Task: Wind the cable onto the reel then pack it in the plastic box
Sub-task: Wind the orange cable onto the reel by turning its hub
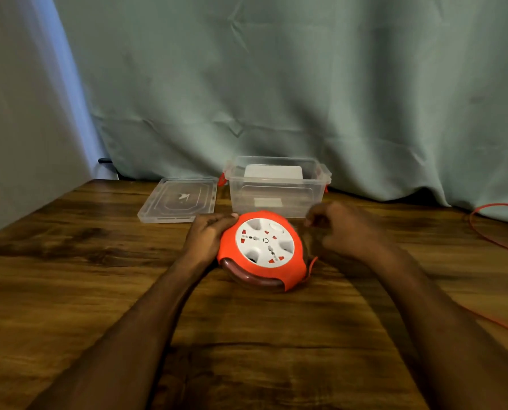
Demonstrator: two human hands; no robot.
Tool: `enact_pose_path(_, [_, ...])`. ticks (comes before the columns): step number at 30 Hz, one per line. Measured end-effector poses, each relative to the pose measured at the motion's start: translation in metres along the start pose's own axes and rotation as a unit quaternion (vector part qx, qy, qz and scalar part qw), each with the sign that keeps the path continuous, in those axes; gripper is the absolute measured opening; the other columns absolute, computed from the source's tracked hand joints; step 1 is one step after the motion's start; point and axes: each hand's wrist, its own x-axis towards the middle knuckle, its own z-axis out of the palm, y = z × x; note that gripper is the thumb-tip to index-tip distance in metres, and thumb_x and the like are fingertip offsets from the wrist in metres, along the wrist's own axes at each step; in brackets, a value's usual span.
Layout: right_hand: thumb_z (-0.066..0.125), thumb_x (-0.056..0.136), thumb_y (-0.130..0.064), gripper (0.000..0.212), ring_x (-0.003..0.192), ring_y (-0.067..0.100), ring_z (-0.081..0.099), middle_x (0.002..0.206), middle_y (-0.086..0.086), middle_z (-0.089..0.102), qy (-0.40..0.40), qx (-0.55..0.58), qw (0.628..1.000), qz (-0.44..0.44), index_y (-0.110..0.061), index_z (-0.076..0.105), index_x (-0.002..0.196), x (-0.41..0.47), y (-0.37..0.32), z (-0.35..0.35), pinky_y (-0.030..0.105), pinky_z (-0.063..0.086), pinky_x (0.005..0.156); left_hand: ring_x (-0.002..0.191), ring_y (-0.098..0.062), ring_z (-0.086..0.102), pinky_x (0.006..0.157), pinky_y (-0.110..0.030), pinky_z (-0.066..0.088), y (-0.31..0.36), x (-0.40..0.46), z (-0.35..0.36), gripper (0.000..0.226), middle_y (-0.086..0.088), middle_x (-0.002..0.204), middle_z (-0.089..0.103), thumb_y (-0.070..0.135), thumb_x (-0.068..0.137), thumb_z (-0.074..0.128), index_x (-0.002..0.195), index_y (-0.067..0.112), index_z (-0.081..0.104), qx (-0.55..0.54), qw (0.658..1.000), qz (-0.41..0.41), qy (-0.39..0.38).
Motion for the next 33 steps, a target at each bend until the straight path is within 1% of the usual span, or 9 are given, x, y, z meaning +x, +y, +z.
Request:
enact_pose_path(2, [0.072,0.073,-0.025,0.028,0.088,0.016,0.069,0.098,-0.014,0.072,0.050,0.101,0.990,-0.084,-0.037,0.065,0.097,-0.002,-0.012,-0.002,0.038,0.059,0.075,0.074,-0.037,0.068,0.077,-0.044,0.054,0.000,0.001,0.001,0.022,-0.023,0.084,0.076,0.011,0.095,0.063,0.083,0.001,0.078,-0.001,1.000,-0.006,-0.014])
enact_pose_path(5, [0.084,0.075,-0.017,0.046,0.098,0.009,0.066,0.109,-0.020,0.068,-0.039,0.161,0.970,-0.180,-0.038,0.065,0.112,-0.004,-0.021,-0.001,0.043,0.060,0.084,0.070,-0.033,0.069,0.073,-0.040,0.054,-0.001,0.002,0.001,0.019,-0.020,0.080,0.076,0.010,0.094,0.063,0.087,-0.001,0.076,0.004,0.999,-0.028,-0.035])
enact_pose_path(9, [0.081,0.077,-0.012,0.060,0.117,0.008,0.064,0.127,-0.018,0.068,-0.105,0.153,0.961,-0.204,-0.044,0.063,0.125,-0.003,-0.020,0.006,0.047,0.058,0.094,0.076,-0.037,0.065,0.074,-0.041,0.050,-0.001,0.002,0.002,0.025,-0.036,0.091,0.070,0.011,0.093,0.065,0.093,-0.014,0.071,-0.002,0.997,-0.047,-0.063])
enact_pose_path(12, [0.084,0.078,-0.007,0.063,0.127,0.002,0.063,0.131,-0.020,0.070,-0.134,0.191,0.953,-0.192,-0.038,0.058,0.127,-0.003,-0.018,0.004,0.040,0.060,0.100,0.063,-0.030,0.067,0.064,-0.033,0.052,0.000,0.001,0.003,0.020,-0.022,0.078,0.073,0.009,0.093,0.063,0.086,-0.008,0.073,-0.001,0.995,-0.057,-0.087])
enact_pose_path(16, [0.089,0.076,0.000,0.064,0.119,0.002,0.067,0.125,-0.013,0.074,-0.156,0.231,0.944,-0.178,-0.023,0.052,0.124,-0.006,-0.015,0.003,0.028,0.062,0.092,0.057,-0.024,0.070,0.058,-0.029,0.057,0.002,-0.002,0.004,0.025,-0.018,0.076,0.075,0.011,0.095,0.061,0.097,-0.012,0.071,-0.001,0.989,-0.079,-0.122])
enact_pose_path(21, [0.099,0.068,-0.016,0.068,0.103,0.008,0.072,0.110,-0.007,0.075,-0.126,0.234,0.948,-0.174,-0.030,0.048,0.109,-0.008,-0.020,0.004,0.032,0.064,0.079,0.062,-0.028,0.071,0.064,-0.033,0.058,0.001,-0.002,0.001,0.027,-0.020,0.081,0.076,0.014,0.094,0.062,0.098,-0.010,0.072,-0.005,0.989,-0.083,-0.121])
enact_pose_path(26, [0.099,0.064,-0.042,0.064,0.098,0.007,0.070,0.102,-0.010,0.073,-0.086,0.175,0.965,-0.176,-0.039,0.046,0.100,-0.013,-0.029,0.003,0.043,0.062,0.078,0.062,-0.026,0.072,0.063,-0.032,0.058,0.001,0.000,0.002,0.020,-0.017,0.078,0.077,0.014,0.094,0.062,0.089,0.000,0.076,-0.010,0.991,-0.077,-0.110])
enact_pose_path(30, [0.093,0.061,-0.054,0.056,0.083,0.005,0.064,0.090,-0.014,0.072,-0.055,0.121,0.978,-0.161,-0.039,0.047,0.089,-0.014,-0.035,0.003,0.041,0.056,0.071,0.059,-0.025,0.071,0.062,-0.030,0.057,0.000,0.002,0.003,0.020,-0.016,0.076,0.076,0.014,0.094,0.063,0.083,0.003,0.077,-0.007,0.993,-0.075,-0.094])
enact_pose_path(33, [0.089,0.060,-0.061,0.053,0.070,0.005,0.059,0.077,-0.012,0.069,-0.027,0.087,0.985,-0.144,-0.031,0.051,0.081,-0.015,-0.039,0.007,0.037,0.051,0.065,0.067,-0.031,0.068,0.071,-0.036,0.052,-0.003,0.004,0.003,0.022,-0.020,0.078,0.075,0.013,0.091,0.065,0.075,0.006,0.078,-0.011,0.995,-0.059,-0.080])
